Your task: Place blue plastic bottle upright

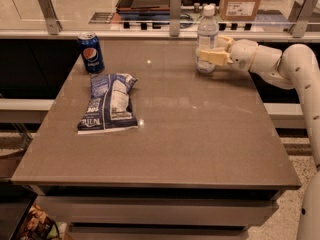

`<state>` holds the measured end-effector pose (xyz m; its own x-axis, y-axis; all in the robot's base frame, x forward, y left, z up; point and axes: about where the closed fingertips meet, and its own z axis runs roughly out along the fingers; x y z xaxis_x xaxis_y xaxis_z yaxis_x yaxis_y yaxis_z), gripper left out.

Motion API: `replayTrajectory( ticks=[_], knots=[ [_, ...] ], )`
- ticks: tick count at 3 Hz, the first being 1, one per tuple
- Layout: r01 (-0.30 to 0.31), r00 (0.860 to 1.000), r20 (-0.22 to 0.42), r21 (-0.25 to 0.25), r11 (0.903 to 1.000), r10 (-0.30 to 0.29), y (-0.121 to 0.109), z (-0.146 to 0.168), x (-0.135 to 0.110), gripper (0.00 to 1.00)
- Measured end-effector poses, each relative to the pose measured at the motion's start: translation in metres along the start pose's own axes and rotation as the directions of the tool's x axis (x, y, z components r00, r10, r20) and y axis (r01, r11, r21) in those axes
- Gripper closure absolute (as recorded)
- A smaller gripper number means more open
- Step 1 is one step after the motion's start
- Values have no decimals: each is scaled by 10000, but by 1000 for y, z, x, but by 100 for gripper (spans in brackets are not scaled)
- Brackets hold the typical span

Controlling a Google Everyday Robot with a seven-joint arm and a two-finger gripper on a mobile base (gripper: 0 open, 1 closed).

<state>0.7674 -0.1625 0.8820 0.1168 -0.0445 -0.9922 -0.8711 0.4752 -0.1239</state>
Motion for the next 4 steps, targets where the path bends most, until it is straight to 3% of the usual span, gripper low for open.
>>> replayTrajectory(
  ticks=[1,2,4],
  knots=[
    [-1,10000,0,0,10000,1,0,0,-1,100],
    [-2,10000,1,-3,10000,2,0,0,-1,85],
    [-2,10000,2,-7,10000,2,0,1,-2,38]
  ],
)
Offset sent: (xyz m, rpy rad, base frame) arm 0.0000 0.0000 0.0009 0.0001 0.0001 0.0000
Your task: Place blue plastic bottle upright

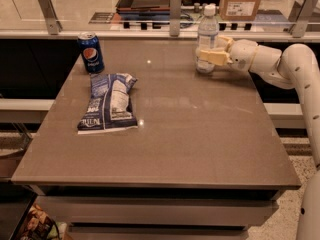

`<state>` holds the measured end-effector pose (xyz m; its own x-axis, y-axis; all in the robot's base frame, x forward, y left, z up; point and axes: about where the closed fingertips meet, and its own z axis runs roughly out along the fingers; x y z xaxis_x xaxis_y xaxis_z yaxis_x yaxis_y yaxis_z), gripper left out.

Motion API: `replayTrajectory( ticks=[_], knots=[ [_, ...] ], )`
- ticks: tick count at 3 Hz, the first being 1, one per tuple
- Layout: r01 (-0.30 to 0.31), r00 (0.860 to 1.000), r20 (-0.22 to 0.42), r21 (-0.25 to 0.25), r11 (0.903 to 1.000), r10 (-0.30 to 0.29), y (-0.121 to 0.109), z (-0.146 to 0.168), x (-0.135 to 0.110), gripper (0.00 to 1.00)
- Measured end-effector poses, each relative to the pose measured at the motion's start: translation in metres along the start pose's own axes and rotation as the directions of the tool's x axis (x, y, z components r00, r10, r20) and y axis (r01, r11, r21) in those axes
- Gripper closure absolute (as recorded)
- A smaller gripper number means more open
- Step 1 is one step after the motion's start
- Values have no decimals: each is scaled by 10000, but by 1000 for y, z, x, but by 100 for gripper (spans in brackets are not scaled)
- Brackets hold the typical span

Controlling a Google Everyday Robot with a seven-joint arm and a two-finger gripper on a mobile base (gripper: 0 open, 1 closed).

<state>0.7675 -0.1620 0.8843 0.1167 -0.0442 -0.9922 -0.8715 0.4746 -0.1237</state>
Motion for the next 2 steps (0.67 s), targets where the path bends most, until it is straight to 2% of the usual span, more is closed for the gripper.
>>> replayTrajectory(
  ticks=[1,2],
  knots=[
    [0,10000,0,0,10000,0,0,0,0,17],
    [-8,10000,10,-56,10000,8,2,4,0,0]
  ],
)
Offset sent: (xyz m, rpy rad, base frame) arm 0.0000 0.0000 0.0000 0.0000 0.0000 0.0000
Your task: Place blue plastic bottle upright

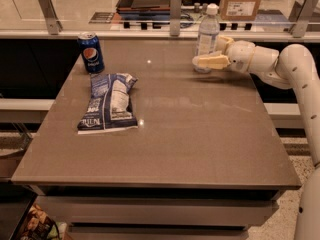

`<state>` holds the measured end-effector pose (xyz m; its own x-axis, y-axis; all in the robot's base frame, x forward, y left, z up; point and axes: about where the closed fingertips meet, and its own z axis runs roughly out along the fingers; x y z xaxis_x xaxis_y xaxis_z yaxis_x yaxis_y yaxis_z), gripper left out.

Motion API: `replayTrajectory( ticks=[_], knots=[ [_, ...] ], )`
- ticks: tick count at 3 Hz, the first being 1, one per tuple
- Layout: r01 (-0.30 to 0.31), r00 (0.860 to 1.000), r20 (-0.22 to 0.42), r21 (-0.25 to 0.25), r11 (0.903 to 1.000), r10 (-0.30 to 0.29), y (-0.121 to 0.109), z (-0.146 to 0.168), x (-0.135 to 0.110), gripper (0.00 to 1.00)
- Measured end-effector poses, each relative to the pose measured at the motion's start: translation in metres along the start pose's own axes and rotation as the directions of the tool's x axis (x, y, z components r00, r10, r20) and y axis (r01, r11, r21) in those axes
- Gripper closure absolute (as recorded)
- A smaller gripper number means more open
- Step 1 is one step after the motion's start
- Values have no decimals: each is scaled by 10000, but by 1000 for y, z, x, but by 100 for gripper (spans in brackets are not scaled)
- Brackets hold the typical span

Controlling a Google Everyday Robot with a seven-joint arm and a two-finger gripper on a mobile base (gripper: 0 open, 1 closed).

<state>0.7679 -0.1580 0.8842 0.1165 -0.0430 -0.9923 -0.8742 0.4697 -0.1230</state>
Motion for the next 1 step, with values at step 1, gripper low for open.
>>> replayTrajectory(
  ticks=[1],
  knots=[
    [-1,10000,1,-4,10000,1,0,0,0,0]
  ],
)
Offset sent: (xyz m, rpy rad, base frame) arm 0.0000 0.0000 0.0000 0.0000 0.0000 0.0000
